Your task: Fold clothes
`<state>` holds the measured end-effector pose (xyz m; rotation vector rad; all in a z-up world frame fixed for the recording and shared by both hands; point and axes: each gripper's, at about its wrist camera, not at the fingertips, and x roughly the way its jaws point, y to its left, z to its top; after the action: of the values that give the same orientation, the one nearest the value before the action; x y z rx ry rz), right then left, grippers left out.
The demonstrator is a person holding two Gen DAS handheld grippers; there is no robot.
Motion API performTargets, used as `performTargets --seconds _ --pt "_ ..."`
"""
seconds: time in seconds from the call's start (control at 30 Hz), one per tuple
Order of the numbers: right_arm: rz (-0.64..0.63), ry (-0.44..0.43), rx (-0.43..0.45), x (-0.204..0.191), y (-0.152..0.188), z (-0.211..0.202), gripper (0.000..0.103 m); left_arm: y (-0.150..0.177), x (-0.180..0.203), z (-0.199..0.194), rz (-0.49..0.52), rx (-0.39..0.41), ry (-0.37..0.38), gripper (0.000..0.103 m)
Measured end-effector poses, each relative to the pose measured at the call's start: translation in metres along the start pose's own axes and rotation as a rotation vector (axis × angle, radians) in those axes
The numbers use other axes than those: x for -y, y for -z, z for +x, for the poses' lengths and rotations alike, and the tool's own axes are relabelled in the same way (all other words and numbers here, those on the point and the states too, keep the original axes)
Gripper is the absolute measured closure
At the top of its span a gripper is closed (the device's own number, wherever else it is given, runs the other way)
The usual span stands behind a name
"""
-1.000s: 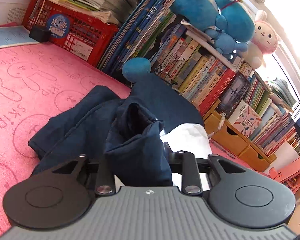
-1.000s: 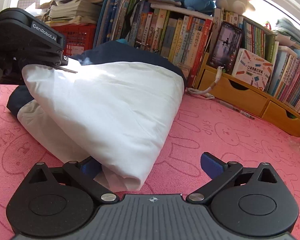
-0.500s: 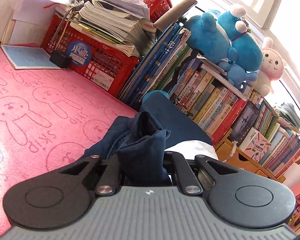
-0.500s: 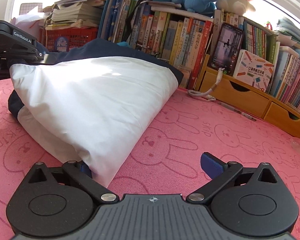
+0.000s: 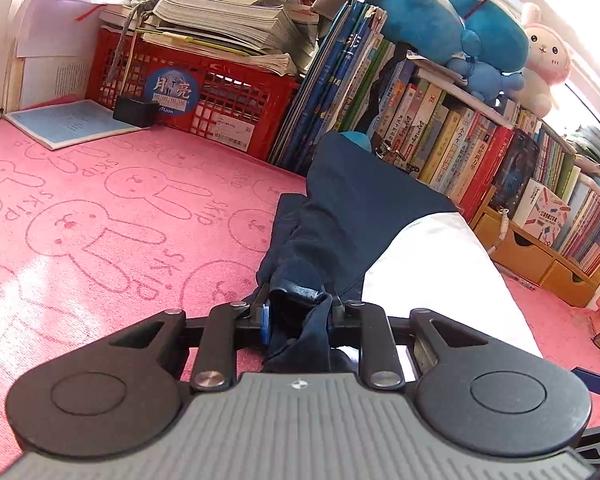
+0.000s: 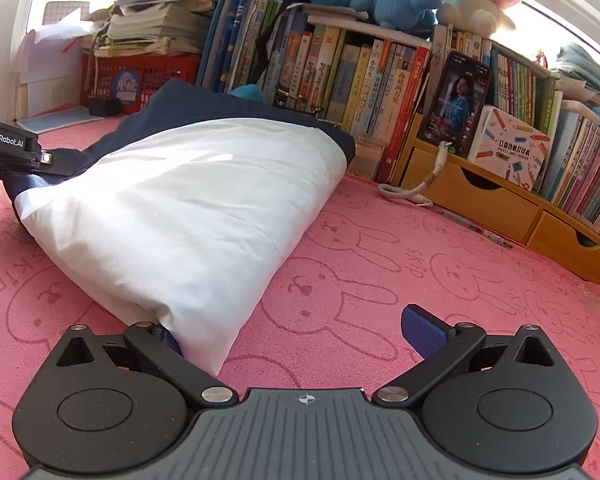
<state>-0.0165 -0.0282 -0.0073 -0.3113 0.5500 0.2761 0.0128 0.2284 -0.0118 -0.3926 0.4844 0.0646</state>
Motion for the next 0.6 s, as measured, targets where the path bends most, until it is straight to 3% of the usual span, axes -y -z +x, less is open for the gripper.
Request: performTargets --seconds 0.33,0.4,0.43,0.47,0.53,0.6 --pt "-0.095 0.044 0.090 -0.006 0.002 -0.014 0.000 -0.001 0.002 0.003 0.113 -0.065 -0.029 0.079" --pt "-0.084 0.023 0.082 -0.007 0.000 -0.011 0.008 0.000 0.003 0.003 0.121 -0.069 -0.038 0.079" --pt "-0.076 0.006 0.074 -0.008 -0.001 -0.009 0.023 0.000 0.004 0.003 0.126 -0.070 -0.040 0.079" --pt "-0.053 -0.042 0.052 -0.006 -0.002 -0.007 0.046 0.002 0.007 0.003 0.136 -0.073 -0.039 0.078" --pt "-0.022 -0.085 0.032 -0.003 -0.003 -0.008 0.073 0.005 0.013 0.001 0.156 -0.078 -0.038 0.077" --pt "-0.062 -0.035 0.066 -0.006 -0.004 -0.017 0.083 0.008 0.020 0.000 0.176 -0.083 -0.036 0.077"
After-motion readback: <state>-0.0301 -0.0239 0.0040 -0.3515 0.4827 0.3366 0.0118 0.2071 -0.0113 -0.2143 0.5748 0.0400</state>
